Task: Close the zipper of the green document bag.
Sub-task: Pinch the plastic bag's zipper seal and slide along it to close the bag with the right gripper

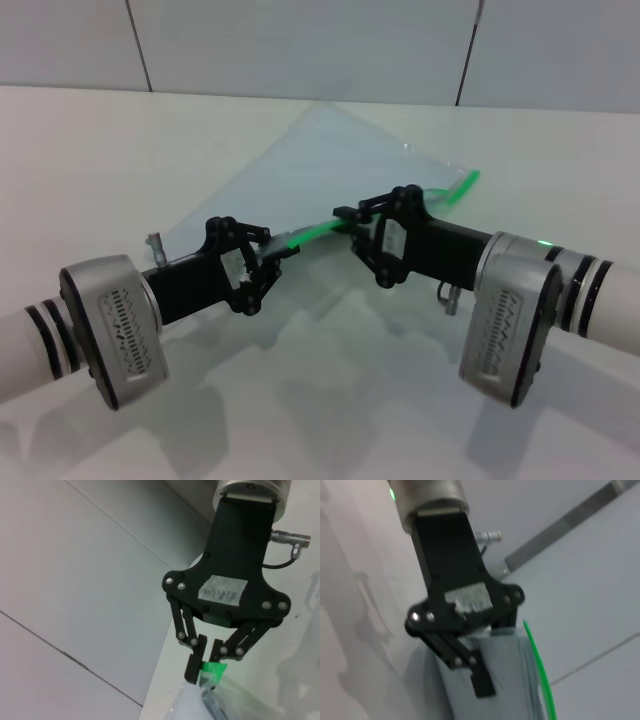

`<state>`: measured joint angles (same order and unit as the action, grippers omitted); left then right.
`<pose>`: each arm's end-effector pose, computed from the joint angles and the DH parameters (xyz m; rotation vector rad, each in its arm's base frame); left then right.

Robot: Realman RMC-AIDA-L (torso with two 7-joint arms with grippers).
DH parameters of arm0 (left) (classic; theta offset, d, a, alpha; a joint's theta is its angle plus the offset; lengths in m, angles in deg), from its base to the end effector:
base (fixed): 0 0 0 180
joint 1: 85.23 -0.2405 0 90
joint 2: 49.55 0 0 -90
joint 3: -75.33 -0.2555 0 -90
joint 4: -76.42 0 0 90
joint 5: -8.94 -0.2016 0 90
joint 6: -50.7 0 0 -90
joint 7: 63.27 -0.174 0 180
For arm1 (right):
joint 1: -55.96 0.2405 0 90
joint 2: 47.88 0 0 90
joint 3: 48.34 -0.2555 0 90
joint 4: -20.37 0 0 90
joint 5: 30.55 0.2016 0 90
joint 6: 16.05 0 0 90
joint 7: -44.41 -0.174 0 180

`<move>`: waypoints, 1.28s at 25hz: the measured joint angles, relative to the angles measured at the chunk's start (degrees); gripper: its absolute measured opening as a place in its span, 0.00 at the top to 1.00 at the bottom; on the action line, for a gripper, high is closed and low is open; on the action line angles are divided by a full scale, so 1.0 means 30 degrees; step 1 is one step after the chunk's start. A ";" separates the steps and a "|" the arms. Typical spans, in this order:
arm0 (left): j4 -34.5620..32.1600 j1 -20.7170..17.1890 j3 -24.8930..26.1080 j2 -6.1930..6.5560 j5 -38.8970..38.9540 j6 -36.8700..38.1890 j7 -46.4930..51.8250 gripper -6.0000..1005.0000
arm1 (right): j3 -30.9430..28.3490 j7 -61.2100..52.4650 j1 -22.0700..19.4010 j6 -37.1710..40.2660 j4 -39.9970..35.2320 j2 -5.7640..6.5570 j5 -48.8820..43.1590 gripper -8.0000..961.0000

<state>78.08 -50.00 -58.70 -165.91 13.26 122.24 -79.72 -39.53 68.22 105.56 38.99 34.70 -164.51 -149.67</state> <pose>-0.2718 0.3408 -0.0788 -2.2655 0.6236 -0.2862 0.1837 0.3723 -0.1395 -2.3348 -0.8094 0.2936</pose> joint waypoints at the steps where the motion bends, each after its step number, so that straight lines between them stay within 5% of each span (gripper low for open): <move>1: 0.0000 -0.0010 0.0000 -0.0002 -0.0008 0.0003 -0.0004 0.94 | -0.0142 0.0000 -0.0075 -0.0081 -0.0088 -0.0001 0.0002 0.91; 32: -0.0780 -0.1445 -0.0001 -0.0028 -0.1630 0.0148 -0.0526 0.95 | -0.4915 -0.0214 -0.1320 -0.2364 -0.3013 0.0030 0.0049 0.89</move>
<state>75.74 -54.34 -58.70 -165.99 8.37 122.69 -81.30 -54.28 67.58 101.60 31.90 25.66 -164.42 -149.53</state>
